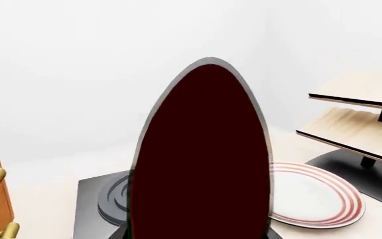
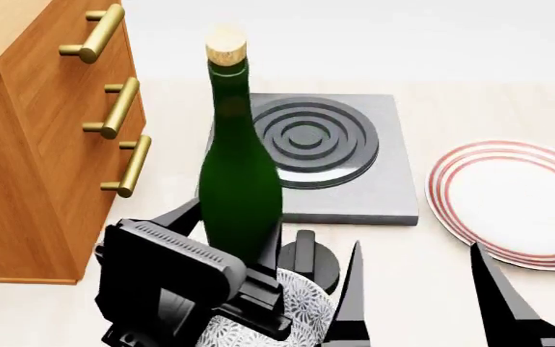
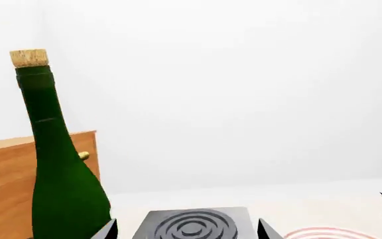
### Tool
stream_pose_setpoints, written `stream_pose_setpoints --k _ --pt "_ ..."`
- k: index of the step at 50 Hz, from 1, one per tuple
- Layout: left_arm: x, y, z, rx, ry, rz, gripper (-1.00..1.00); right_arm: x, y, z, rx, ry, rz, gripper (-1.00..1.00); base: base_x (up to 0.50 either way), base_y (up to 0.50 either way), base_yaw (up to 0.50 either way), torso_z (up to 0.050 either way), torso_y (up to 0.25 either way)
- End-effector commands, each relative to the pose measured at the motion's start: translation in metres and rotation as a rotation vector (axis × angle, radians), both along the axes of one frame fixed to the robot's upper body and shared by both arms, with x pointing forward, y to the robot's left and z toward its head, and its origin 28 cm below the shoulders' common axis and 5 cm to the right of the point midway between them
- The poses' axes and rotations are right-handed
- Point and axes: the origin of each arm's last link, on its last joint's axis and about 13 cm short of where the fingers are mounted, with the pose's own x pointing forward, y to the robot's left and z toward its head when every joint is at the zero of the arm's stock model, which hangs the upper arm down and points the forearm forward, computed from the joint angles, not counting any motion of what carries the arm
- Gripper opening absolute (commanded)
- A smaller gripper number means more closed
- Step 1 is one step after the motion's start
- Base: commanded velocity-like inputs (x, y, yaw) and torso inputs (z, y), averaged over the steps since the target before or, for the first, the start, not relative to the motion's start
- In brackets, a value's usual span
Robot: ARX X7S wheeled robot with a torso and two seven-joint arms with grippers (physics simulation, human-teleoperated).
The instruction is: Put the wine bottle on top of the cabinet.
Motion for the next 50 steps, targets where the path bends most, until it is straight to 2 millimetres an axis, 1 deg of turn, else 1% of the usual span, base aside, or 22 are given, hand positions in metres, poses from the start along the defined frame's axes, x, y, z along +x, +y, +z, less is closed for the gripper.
stream_pose_setpoints --k 1,5,9,10,14,20,25,27,28,30,33,34,39,42,43,46,50 --pt "-0.004 0.010 0.040 -0.068 -0.102 0.001 -1.00 0.000 0.003 -0.034 -0.064 0.077 -0.048 1.00 0.00 0.00 0.00 0.000 0.000" --pt "-0.007 0.013 0.055 -0.072 -0.140 0.008 -1.00 -0.001 0.007 -0.038 -0.077 0.090 -0.035 1.00 0.00 0.00 0.00 0.000 0.000" --pt "-0.008 0.016 0.069 -0.061 -0.167 0.016 -1.00 -0.002 0.007 -0.042 -0.078 0.103 -0.034 1.00 0.00 0.00 0.00 0.000 0.002" --pt "-0.008 0.018 0.076 -0.068 -0.189 0.018 -1.00 -0.004 0.006 -0.045 -0.077 0.111 -0.041 1.00 0.00 0.00 0.00 0.000 0.000" --pt "-0.011 0.021 0.092 -0.056 -0.218 0.026 -1.00 -0.006 0.005 -0.047 -0.073 0.121 -0.052 1.00 0.00 0.00 0.00 0.000 0.000" --pt "-0.008 0.026 0.104 -0.031 -0.231 0.062 -1.00 -0.007 0.008 -0.047 -0.075 0.121 -0.042 1.00 0.00 0.00 0.00 0.002 0.000" --pt "0.000 0.033 0.113 -0.012 -0.230 0.102 -1.00 -0.007 0.011 -0.049 -0.078 0.127 -0.027 1.00 0.00 0.00 0.00 0.000 0.002" --pt "0.006 0.038 0.120 -0.004 -0.230 0.125 -1.00 -0.007 0.011 -0.049 -0.079 0.127 -0.022 1.00 0.00 0.00 0.00 0.000 0.000" --pt "0.010 0.041 0.126 -0.015 -0.229 0.136 -1.00 -0.006 0.012 -0.050 -0.081 0.128 -0.021 1.00 0.00 0.00 0.00 0.000 0.000" --pt "0.013 0.043 0.129 0.013 -0.232 0.143 -1.00 -0.006 0.012 -0.050 -0.081 0.130 -0.019 1.00 0.00 0.00 0.00 0.000 0.000" --pt "0.017 0.047 0.140 0.016 -0.236 0.154 -1.00 -0.006 0.013 -0.050 -0.082 0.132 -0.016 1.00 0.00 0.00 0.00 0.000 0.000" --pt "0.018 0.048 0.141 0.042 -0.244 0.161 -1.00 -0.006 0.013 -0.050 -0.083 0.132 -0.014 1.00 0.00 0.00 0.00 0.000 0.000" --pt "0.025 0.055 0.153 0.053 -0.252 0.191 -1.00 -0.006 0.015 -0.051 -0.082 0.132 -0.006 1.00 0.00 0.00 0.00 0.000 0.002" --pt "0.033 0.063 0.163 0.055 -0.249 0.226 -1.00 -0.006 0.015 -0.051 -0.081 0.133 -0.003 1.00 0.00 0.00 0.00 0.000 0.000" --pt "0.033 0.063 0.163 0.055 -0.249 0.226 -1.00 -0.006 0.015 -0.051 -0.080 0.132 -0.001 1.00 0.00 0.00 0.00 0.000 0.000" --pt "0.043 0.075 0.174 0.061 -0.247 0.288 -1.00 -0.006 0.016 -0.051 -0.080 0.133 0.003 1.00 0.00 0.00 0.00 0.000 0.000" --pt "0.049 0.084 0.181 0.079 -0.243 0.331 -1.00 -0.006 0.017 -0.051 -0.080 0.133 0.011 1.00 0.00 0.00 0.00 0.000 0.002"
